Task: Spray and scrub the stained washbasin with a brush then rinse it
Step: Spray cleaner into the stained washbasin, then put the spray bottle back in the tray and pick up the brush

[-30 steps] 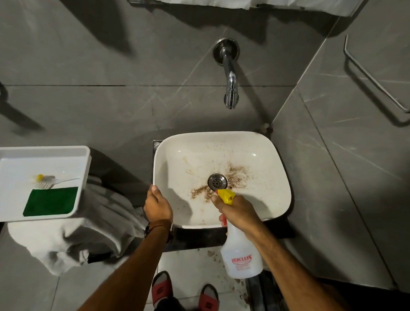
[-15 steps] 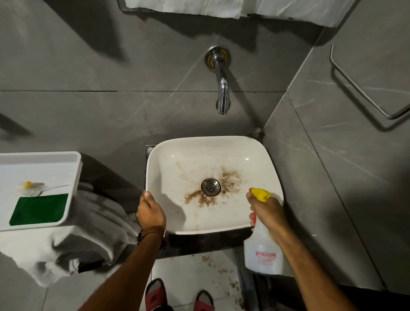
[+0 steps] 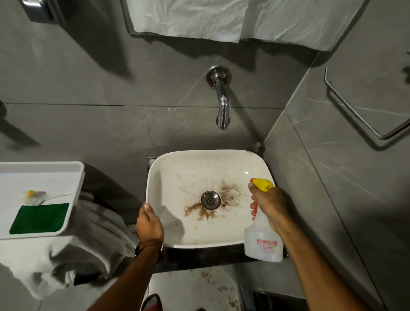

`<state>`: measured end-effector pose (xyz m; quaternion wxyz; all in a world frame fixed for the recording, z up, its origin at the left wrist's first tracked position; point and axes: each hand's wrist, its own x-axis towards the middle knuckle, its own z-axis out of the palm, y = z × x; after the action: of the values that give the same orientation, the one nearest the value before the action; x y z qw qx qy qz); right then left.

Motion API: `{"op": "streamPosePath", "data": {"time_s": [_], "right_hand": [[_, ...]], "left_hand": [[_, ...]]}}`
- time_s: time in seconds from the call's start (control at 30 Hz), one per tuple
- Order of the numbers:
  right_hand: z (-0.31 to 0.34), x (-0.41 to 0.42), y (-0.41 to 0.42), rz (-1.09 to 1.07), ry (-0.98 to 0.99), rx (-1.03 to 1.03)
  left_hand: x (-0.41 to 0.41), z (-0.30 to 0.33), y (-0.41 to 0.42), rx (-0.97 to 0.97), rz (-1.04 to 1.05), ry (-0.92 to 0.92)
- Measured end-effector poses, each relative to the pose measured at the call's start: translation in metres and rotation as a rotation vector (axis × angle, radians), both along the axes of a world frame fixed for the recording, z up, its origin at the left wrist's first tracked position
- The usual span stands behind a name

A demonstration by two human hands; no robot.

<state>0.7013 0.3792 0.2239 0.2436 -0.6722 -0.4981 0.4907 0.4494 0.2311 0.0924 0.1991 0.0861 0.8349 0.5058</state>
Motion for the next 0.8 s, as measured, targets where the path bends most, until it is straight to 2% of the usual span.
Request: {"op": "streamPosePath", "data": {"time_s": [0.1,0.27,0.5,0.67,0.8], "right_hand": [[0.006,-0.024,-0.005,0.121,-0.004,0.053],[0.031,-0.106,-0.028,0.337,0.019,0.157],[0.063,-0.288,-0.087,0.639,0.173,0.22],[0.034,-0.432,-0.138,0.903,0.297,0.217],[-0.004,-0.534,-0.181,1.017,0.41,0.108]], "left_hand": [[-0.001,0.013,-0.005,0.065,0.05,-0.081],[-0.038,0.049,-0.034,0.1,0.224,-0.094],[-0.177,0.073,-0.114,0.173,0.548,-0.04],[-0.275,0.052,-0.169,0.173,0.715,-0.02],[-0.344,0.02,-0.198,0.146,0.858,-0.072]]}}
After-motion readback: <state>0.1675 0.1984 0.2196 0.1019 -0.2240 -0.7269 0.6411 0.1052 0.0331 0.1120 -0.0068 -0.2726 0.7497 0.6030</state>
